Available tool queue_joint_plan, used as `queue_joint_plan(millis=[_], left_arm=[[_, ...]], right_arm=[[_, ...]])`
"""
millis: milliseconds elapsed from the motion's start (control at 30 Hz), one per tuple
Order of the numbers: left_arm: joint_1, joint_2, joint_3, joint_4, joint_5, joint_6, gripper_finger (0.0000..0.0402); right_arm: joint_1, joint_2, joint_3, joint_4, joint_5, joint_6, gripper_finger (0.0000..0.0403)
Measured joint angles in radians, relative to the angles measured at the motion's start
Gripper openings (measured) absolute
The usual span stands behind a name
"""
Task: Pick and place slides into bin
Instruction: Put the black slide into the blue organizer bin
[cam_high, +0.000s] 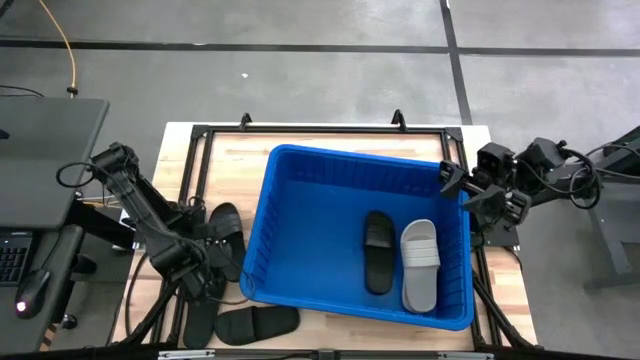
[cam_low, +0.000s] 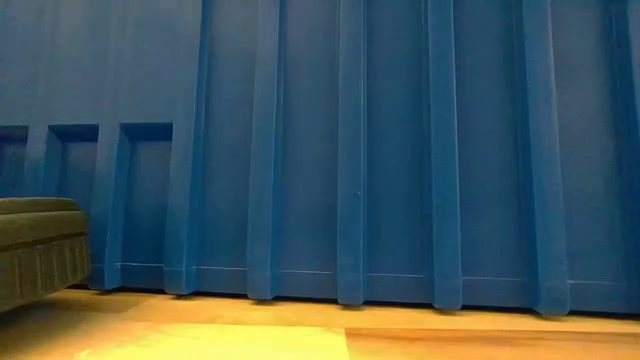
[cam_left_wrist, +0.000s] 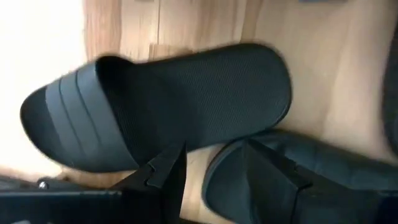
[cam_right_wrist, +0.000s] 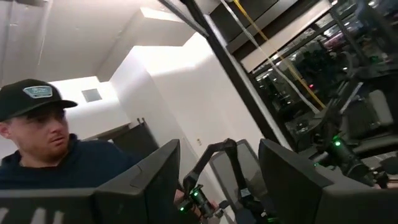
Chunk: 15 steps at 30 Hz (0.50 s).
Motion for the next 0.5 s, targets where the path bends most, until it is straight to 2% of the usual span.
queue_joint_plan(millis=[167,267,367,500], left_arm=[[-0.034,0.003,-0.065,0.012,0.000,-0.115,0.0147],[-0.046,0.003,-0.095,0.016,0.012,-0.264,0.0147],[-0.069,0.003,-0.119,0.008,-0.043,-0.371,0.0147],[-0.069,0.003,-0.132,0.030,-0.115,-0.403,0.0147]], right_arm=[[0.000,0.001,0.000,-0.038,0.039,-0.002,0.0207],[0.000,0.002,0.000,-0.060,0.066,-0.002,0.0207],[0.000,0.006,0.000,-0.083,0.101,-0.002,0.0207],[0.000,0.014,0.000,-0.102,0.146,0.003,0.0207]])
